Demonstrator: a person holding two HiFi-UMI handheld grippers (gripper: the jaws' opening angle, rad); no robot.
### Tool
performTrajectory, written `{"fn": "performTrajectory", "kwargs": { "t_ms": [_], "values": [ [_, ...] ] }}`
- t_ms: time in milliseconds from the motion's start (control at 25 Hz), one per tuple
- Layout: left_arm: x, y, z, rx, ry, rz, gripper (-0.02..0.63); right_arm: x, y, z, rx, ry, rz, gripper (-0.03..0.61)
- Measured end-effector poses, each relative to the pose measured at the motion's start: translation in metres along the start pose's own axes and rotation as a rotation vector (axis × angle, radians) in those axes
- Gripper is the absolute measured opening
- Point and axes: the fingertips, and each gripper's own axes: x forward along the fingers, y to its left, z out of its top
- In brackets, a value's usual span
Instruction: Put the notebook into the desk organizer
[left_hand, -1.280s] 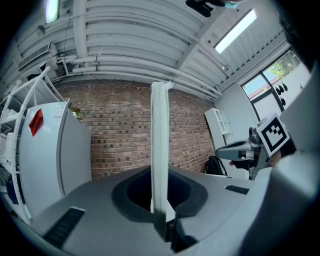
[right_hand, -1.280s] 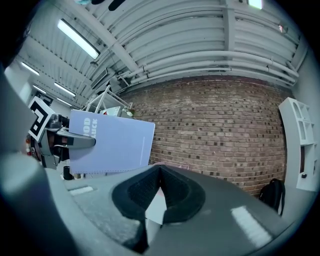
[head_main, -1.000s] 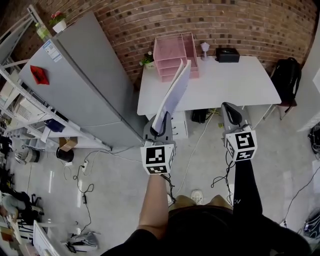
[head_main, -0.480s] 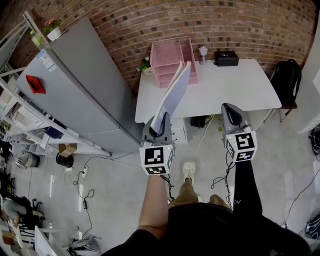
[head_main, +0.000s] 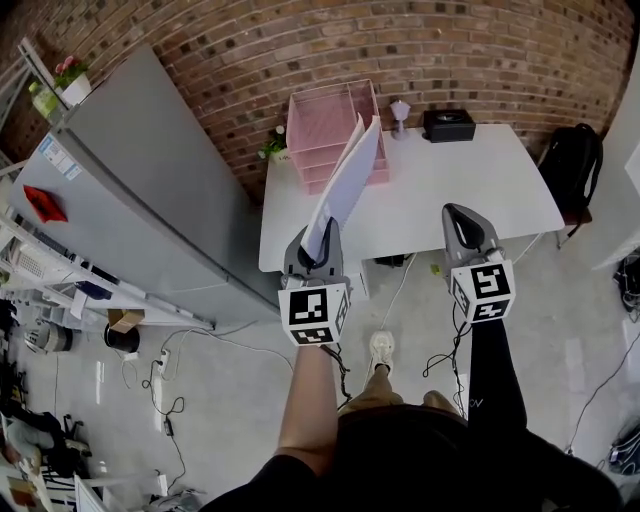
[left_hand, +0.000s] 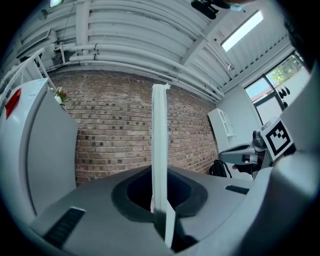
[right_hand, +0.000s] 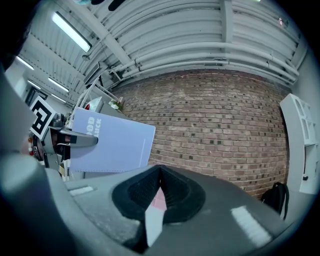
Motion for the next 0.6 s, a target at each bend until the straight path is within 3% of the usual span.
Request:
{"fn": "performTrajectory", "kwargs": {
  "t_ms": [600],
  "values": [
    [0.156, 0.054, -0.005, 0.005, 0.001, -0.046, 0.035, 0.141, -0.06, -0.012, 0.006, 0.008, -0.052, 0.002]
  ]
}}
